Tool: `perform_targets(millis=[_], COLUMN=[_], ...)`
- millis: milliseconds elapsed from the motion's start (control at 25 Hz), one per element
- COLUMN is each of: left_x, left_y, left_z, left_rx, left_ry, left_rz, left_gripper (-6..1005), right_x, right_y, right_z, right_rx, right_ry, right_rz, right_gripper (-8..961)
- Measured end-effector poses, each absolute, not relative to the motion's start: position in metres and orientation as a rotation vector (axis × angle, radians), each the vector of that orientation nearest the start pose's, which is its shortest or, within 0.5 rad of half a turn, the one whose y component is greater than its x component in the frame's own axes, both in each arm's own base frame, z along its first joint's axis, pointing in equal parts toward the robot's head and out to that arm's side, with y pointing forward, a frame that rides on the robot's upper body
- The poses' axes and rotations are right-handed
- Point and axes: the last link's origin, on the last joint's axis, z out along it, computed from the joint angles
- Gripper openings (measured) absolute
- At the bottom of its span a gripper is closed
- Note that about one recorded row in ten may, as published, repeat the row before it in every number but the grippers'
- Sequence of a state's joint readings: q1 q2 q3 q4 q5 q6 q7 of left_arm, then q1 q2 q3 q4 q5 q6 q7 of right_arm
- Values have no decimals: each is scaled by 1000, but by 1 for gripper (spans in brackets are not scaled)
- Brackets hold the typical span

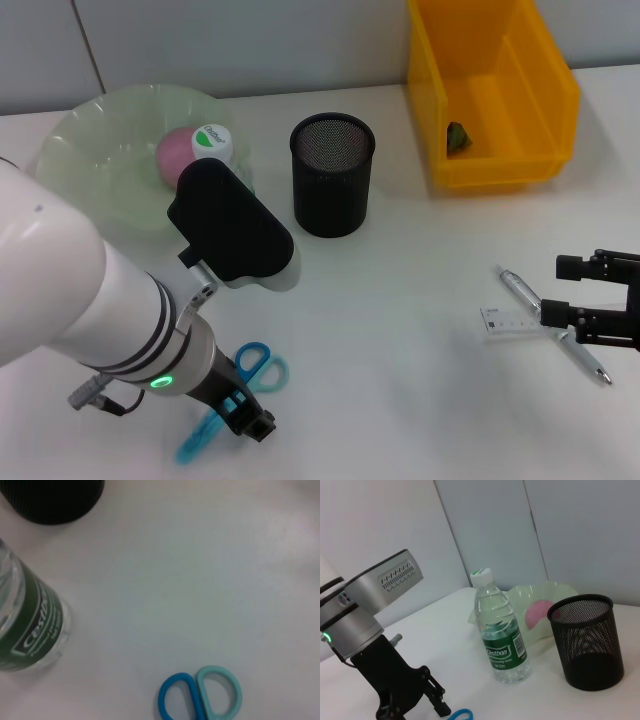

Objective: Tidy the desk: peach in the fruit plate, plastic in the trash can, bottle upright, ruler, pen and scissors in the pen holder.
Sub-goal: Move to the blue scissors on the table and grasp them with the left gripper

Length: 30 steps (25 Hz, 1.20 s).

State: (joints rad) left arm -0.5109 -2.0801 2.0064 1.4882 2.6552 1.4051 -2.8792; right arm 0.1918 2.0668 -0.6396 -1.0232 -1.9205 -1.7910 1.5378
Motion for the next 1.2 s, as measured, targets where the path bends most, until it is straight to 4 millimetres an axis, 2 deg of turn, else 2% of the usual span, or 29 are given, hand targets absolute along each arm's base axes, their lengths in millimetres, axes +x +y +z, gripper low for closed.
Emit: perform_targets(millis=[1200], left_x=[-160], left_y=[289], left_z=[-88], left_rx=[-2651], left_ry=[-700], left_rz=[734], left_gripper=[564], right_x=[312], right_y=[247], right_z=[77], right_rx=[-2577], right_ry=[768], right_rz=[675], right_gripper=[739])
